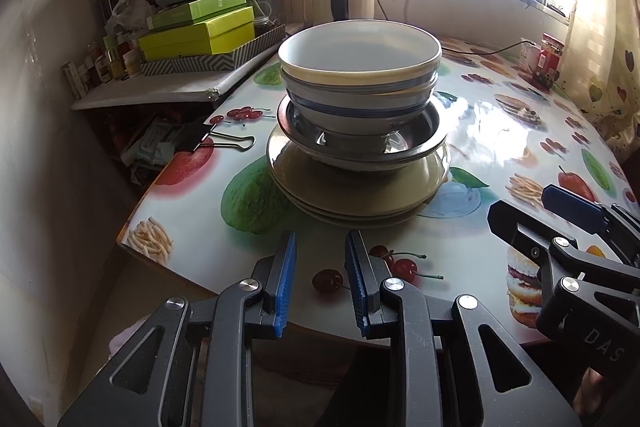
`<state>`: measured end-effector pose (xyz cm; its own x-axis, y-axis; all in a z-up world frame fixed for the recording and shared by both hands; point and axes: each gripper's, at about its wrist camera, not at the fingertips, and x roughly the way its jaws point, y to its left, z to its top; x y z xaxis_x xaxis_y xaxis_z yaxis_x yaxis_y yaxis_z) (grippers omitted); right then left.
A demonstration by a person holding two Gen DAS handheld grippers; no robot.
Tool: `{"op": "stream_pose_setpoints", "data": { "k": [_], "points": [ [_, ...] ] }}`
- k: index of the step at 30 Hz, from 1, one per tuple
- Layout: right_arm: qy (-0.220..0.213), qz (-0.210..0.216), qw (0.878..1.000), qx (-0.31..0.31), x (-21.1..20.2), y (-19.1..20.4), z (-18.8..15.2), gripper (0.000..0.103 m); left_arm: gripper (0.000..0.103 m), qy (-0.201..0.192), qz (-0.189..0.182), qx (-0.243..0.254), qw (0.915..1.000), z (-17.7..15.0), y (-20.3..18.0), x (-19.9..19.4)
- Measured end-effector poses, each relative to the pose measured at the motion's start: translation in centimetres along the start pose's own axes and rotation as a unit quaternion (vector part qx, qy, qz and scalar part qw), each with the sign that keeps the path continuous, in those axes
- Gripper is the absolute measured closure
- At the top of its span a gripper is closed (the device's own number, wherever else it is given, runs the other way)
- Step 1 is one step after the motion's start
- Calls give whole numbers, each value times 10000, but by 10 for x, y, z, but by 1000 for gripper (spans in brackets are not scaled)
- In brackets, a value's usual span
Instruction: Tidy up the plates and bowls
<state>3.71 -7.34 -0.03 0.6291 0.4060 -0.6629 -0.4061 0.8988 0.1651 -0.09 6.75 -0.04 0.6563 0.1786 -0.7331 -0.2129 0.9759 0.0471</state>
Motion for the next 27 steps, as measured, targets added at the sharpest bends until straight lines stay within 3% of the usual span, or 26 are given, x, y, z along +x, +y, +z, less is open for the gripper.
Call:
{"op": "stream_pose_setpoints", "data": {
  "k": [27],
  "points": [
    [-13,3,10000,2,-1,1,0,35,77,3,-31,30,10000,1,-3,1]
  ]
}}
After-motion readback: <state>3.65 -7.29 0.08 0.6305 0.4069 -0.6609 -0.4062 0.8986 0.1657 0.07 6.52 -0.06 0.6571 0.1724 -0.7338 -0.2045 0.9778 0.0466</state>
